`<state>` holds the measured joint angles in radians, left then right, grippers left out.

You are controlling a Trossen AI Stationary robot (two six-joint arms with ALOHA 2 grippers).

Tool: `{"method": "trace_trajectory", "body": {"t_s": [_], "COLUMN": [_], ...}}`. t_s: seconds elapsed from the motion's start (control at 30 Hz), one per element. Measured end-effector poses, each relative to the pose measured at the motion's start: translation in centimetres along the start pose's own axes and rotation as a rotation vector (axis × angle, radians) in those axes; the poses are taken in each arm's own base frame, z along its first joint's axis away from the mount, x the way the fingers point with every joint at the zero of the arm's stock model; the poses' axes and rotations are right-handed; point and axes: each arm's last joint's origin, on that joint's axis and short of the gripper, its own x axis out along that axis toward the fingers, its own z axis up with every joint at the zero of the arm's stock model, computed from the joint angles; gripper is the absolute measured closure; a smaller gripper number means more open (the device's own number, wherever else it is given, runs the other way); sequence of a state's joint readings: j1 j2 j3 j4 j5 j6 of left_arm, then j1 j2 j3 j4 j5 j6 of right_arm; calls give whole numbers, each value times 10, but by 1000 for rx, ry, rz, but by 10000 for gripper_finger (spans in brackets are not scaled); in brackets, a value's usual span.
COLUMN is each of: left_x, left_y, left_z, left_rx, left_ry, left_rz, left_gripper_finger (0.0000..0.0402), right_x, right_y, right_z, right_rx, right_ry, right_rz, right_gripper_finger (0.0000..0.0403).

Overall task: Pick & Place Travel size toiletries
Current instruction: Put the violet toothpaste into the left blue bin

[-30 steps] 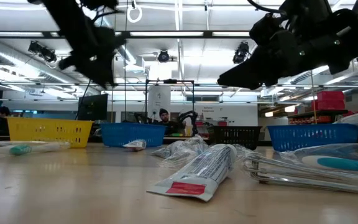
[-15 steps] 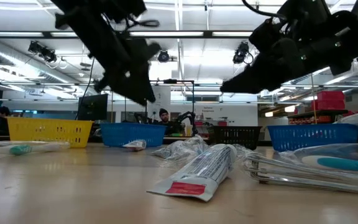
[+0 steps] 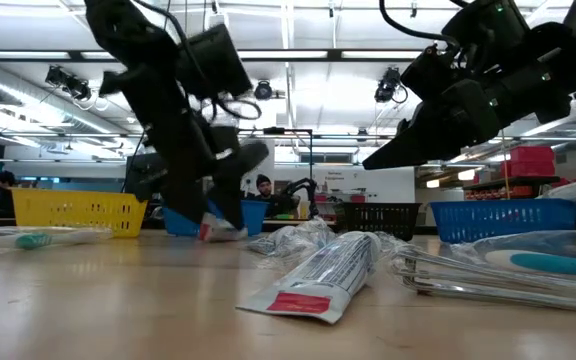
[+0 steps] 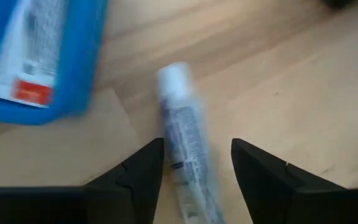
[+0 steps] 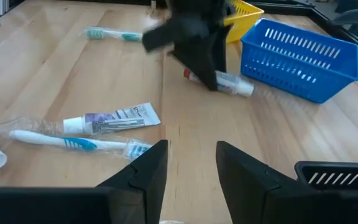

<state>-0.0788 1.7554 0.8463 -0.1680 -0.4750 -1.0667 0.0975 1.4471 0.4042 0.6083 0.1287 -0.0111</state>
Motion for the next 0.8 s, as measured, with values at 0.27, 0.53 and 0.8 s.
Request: {"method": "trace_trajectory", "body": {"t_s": [0.27, 0.53, 0.8], "left_x": [4, 4, 2], "left_y": [2, 1, -9], "left_z": [-4, -4, 1], "left_rx": [74, 141, 133], "left_ry": [21, 31, 22], "left_rz": [23, -5, -125], "left_gripper_finger": [220, 289, 350], "right_x": [0, 0, 0], "right_y": [0, 0, 0], "right_z": [-1, -1, -1], "right_rx": [0, -1, -1], "right_ry": [5, 5, 6], "right_rz": [1, 0, 0], "right_gripper_finger": [259, 259, 258]}}
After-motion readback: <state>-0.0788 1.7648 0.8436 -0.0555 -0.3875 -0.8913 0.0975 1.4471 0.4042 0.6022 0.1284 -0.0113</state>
